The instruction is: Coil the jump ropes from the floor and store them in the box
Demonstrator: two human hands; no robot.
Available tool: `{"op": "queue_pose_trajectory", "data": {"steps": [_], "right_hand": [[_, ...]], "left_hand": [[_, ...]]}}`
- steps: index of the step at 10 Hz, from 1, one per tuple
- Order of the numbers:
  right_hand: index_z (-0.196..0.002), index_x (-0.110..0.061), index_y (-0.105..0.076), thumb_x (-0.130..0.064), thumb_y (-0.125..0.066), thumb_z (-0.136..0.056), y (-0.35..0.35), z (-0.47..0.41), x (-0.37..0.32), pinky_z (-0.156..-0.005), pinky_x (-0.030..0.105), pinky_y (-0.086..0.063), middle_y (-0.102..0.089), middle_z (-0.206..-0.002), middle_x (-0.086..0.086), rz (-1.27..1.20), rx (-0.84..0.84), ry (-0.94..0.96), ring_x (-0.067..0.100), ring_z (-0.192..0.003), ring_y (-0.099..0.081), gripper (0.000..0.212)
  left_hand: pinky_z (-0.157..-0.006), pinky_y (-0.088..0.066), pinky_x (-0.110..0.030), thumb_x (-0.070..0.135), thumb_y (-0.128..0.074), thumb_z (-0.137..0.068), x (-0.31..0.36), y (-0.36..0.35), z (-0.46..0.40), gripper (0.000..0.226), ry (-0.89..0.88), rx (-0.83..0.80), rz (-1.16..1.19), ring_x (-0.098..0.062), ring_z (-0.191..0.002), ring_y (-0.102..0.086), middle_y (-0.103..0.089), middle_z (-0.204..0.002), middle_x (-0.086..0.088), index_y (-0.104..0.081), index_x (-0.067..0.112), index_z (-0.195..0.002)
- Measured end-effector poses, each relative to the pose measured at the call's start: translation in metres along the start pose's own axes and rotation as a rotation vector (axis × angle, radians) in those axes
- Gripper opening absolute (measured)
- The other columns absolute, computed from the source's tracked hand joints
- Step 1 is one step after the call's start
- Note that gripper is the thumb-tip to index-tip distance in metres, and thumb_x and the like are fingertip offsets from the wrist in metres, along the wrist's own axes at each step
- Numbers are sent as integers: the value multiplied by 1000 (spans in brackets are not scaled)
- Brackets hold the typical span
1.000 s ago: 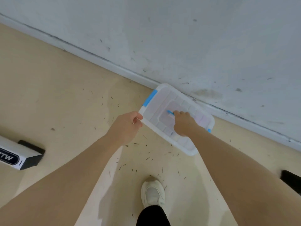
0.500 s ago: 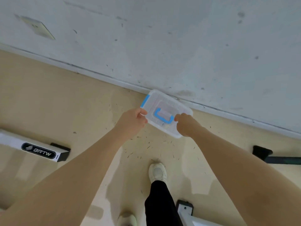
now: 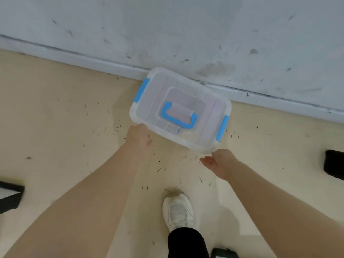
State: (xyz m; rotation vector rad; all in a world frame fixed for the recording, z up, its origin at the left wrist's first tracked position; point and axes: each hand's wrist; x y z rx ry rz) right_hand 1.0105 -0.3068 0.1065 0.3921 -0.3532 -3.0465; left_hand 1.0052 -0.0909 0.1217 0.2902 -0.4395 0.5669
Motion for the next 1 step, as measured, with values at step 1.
{"op": "queue_pose_trajectory", "data": {"steps": [1], "right_hand": [[-130, 4, -41, 6, -33, -95, -2, -15, -8, -75, 32, -52, -52, -129, 21, -226, 34, 10, 33, -99, -60, 37]], "left_hand": [[-97, -48, -40, -5, -35, -90, 9, -10, -4, 39, 89, -52, 100, -28, -108, -59, -58, -113, -14, -45, 8, -125]]}}
Point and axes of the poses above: each hand's wrist, its own z-axis away from the middle knuckle, its own y-axis out of the back of the hand, x = y × z
